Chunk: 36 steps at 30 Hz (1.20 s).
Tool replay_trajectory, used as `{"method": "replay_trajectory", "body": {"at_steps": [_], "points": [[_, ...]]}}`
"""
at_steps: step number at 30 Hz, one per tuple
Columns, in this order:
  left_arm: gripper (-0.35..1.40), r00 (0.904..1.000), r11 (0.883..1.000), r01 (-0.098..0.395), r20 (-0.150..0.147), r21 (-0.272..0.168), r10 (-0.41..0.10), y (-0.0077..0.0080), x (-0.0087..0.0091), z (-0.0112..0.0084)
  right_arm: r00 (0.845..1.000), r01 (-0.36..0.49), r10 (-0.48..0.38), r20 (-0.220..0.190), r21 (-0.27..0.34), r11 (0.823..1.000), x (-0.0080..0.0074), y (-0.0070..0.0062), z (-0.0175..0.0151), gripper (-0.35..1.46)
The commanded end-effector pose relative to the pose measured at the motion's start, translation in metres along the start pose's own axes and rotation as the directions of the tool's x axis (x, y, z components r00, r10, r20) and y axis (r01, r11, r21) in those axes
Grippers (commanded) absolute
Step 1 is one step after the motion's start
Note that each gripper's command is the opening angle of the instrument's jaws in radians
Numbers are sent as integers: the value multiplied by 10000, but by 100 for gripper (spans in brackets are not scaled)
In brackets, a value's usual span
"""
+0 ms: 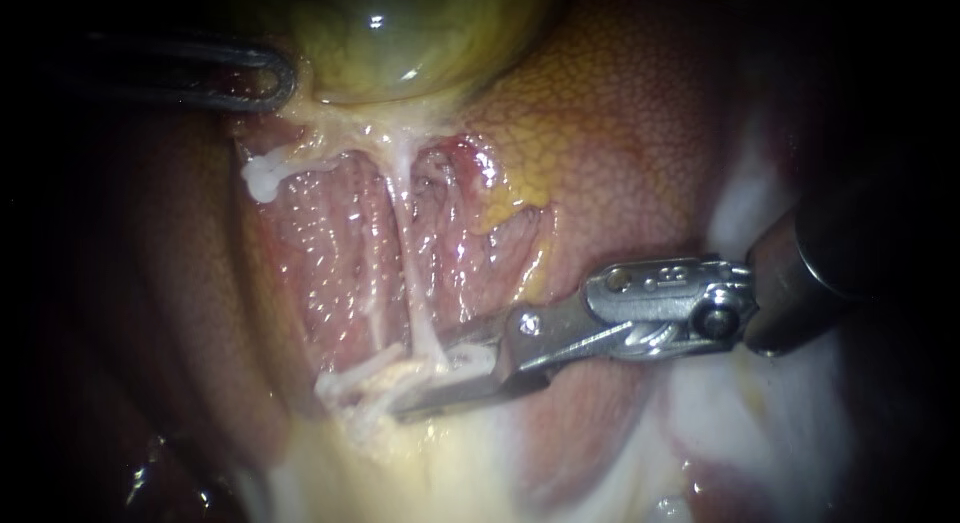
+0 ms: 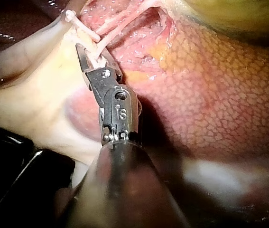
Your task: Clipping first clip right tube
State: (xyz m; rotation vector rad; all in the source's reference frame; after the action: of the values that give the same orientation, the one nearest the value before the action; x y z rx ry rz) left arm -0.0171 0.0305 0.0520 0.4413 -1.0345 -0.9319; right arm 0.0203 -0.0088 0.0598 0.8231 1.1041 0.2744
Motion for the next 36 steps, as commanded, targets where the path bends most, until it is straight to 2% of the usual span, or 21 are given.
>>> {"method": "replay_trajectory", "body": {"at_steps": [1,6,8,10,16,17,22,26,29,36], "points": [[-35,10000,10000,-3,0,-4,3,0,0,0,10000,62,-62,-62,6,10000,0,0,0,3],[-35,10000,10000,-6,1,-5,6,1,1,0,9990,74,-71,-438,85,9999,-1,2,-1,32],[-35,10000,10000,-6,1,-5,6,1,1,0,9971,85,-74,-757,148,9999,-1,3,-1,42],[-35,10000,10000,-6,1,-6,6,1,1,0,9938,97,-74,-1106,210,9997,-1,6,-2,46],[-35,10000,10000,-6,0,-3,6,1,1,0,9862,61,-53,-1654,42,10000,-3,19,-6,50],[-35,10000,10000,-6,0,-3,6,1,1,0,9826,6,10,-1857,84,10000,-4,22,-7,50],[-35,10000,10000,-6,-1,-2,6,1,1,0,9710,-183,257,-2376,332,9993,-4,27,-9,50],[-35,10000,10000,-6,-1,-2,6,1,1,0,9553,-384,625,-2890,885,9953,-1,27,-7,50],[-35,10000,10000,-6,-1,-2,6,1,1,0,9484,-467,853,-3053,1316,9902,-1,26,-6,50],[-35,10000,10000,-5,0,-3,5,1,0,0,9237,-673,1650,-3457,2775,9584,-1,25,-5,49]]}}
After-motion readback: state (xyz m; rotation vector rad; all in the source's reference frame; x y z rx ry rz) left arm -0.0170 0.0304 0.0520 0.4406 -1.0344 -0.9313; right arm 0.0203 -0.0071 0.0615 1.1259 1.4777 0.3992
